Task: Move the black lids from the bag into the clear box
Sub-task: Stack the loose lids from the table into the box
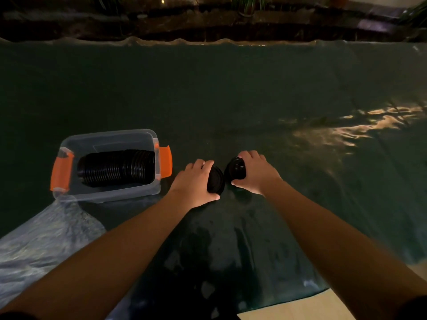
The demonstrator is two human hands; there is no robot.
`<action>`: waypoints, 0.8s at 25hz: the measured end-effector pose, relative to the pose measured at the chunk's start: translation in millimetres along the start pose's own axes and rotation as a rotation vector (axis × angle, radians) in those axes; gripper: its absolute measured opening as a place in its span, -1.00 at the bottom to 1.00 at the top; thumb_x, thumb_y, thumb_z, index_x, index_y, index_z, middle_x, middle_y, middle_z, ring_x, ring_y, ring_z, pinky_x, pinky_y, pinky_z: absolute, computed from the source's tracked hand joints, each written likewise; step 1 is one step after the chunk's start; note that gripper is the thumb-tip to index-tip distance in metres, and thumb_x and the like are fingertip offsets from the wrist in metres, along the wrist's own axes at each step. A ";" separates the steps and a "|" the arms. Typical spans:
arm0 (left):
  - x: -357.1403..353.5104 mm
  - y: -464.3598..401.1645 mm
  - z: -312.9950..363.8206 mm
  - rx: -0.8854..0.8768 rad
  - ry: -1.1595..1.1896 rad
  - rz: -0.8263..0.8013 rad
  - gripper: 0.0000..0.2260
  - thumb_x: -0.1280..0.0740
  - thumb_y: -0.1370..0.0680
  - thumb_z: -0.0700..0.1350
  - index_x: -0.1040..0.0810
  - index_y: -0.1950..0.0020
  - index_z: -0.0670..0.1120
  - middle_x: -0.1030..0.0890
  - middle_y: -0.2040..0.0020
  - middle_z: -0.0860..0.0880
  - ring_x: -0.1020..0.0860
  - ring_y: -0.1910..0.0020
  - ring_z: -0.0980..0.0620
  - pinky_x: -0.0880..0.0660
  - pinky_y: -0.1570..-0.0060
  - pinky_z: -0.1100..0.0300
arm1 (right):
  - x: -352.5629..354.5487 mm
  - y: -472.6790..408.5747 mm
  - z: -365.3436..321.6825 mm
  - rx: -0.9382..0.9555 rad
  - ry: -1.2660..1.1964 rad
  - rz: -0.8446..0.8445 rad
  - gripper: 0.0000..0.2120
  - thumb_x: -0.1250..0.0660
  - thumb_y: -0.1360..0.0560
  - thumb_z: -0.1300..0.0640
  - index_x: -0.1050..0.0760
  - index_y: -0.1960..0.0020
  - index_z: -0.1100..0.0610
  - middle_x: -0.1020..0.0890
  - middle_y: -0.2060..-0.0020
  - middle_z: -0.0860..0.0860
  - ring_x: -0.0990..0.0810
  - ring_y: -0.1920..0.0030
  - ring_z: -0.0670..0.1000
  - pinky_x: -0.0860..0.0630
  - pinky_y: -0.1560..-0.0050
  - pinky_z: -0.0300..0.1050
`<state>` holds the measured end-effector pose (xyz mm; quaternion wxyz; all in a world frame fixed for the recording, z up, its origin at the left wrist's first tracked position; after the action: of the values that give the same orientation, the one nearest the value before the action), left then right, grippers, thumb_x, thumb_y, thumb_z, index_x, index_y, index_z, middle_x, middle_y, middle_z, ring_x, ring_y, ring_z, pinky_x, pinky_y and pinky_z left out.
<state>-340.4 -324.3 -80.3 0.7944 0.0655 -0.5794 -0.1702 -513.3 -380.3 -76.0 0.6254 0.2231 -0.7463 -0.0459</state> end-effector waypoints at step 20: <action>-29.9 21.4 -42.3 0.229 0.492 -0.021 -0.03 -0.68 -0.16 -0.15 -0.28 -0.48 -0.09 -0.45 -0.38 -0.12 -0.41 -0.38 -0.14 -0.44 -0.33 -0.13 | -12.4 19.7 -84.7 0.198 -0.035 -0.069 -0.13 -0.45 -0.20 -0.26 -0.20 -0.42 -0.10 -0.47 -0.23 0.00 -0.45 -0.23 0.10 -0.55 -0.12 0.10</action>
<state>-304.5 -297.9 -114.2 0.8969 0.2002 -0.3837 -0.0908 -436.5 -339.9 -62.4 0.5850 0.3085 -0.7500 0.0027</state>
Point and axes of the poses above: each hand's wrist, its own y-axis away from the middle knuckle, its own x-axis out of the back of the hand, z = x × y, the point moved 7 cm from there along -y, towards the middle knuckle
